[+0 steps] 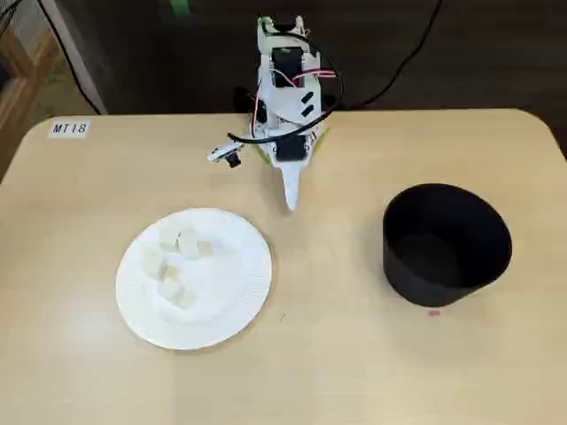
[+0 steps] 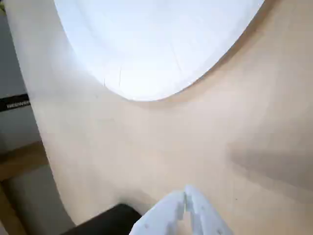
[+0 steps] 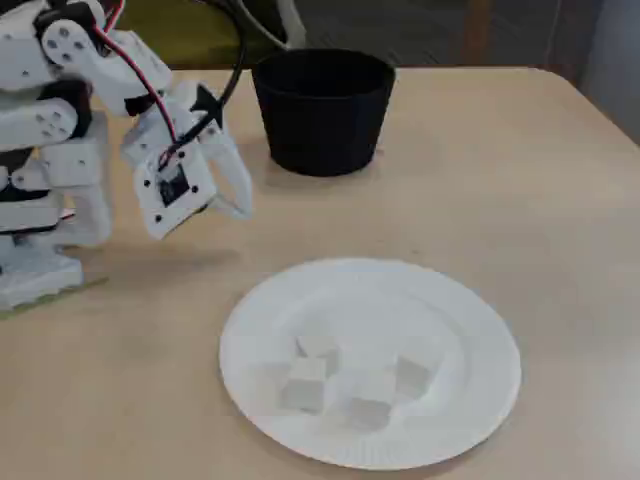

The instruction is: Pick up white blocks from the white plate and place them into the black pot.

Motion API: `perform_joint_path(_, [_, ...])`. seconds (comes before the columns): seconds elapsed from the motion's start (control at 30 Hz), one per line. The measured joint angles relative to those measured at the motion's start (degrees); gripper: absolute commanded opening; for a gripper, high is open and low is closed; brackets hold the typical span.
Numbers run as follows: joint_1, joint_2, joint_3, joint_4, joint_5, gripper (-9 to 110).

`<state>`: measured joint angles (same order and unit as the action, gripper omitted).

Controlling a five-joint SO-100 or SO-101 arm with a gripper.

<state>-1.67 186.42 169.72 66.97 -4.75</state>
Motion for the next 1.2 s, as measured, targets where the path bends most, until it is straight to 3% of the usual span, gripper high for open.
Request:
perform_joint_path(0.1, [0.00,-3.69,-2.37,0.00,-0.70,-2])
perform_joint_path(0.3, [0.00,-29.09,-31.55,-0.18,-1.05,-2])
perform_joint_path(0.6, [0.00,-31.73,-34.10,-0.18,-1.05,1])
perform_joint_path(0.77, [1.76,-32.34,-34.10,0.09,-4.48,-2])
perform_joint_path(0.93, [6.06,-39.81,-42.28,6.86,-4.66,-2])
perform_joint_path(1.2, [16.79,-73.74,-78.75,23.99,-2.64,-2])
